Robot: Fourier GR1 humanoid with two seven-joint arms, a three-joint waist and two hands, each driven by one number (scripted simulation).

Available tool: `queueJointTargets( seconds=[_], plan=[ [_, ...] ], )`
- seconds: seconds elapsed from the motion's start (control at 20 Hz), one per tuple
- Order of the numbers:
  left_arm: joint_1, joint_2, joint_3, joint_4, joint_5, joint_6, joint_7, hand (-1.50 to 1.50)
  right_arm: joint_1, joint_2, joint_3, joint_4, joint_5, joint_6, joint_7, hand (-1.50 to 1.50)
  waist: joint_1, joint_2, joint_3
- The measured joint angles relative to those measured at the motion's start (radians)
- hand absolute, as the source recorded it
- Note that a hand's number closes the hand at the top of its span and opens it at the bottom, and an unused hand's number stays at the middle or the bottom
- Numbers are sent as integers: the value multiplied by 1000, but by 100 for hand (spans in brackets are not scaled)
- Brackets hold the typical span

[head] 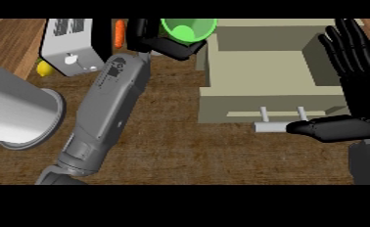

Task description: Pick up the cup, place it into the drawer and close the drawer

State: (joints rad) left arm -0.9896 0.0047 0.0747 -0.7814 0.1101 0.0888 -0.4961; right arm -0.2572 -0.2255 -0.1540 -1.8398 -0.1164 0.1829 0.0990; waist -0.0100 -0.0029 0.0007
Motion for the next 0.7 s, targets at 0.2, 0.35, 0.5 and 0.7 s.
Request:
queueJointTargets(
  seconds=[0.2,0.35,0.5,0.7],
  plan=[
    [-142,-3,-35,80,26,102,90,150,2,0,-1,-4,-7,8,-4,-150,-17,5,0],
    [-233,-4,-81,157,61,167,163,150,-20,-4,1,7,-5,10,-4,-150,-30,8,0],
    [-293,-4,-114,256,81,205,187,150,-31,1,6,22,-4,12,-15,-150,-44,14,1],
    [-355,-4,-177,363,114,249,226,150,-44,3,11,34,-9,22,-28,-150,-70,20,1]
  ],
)
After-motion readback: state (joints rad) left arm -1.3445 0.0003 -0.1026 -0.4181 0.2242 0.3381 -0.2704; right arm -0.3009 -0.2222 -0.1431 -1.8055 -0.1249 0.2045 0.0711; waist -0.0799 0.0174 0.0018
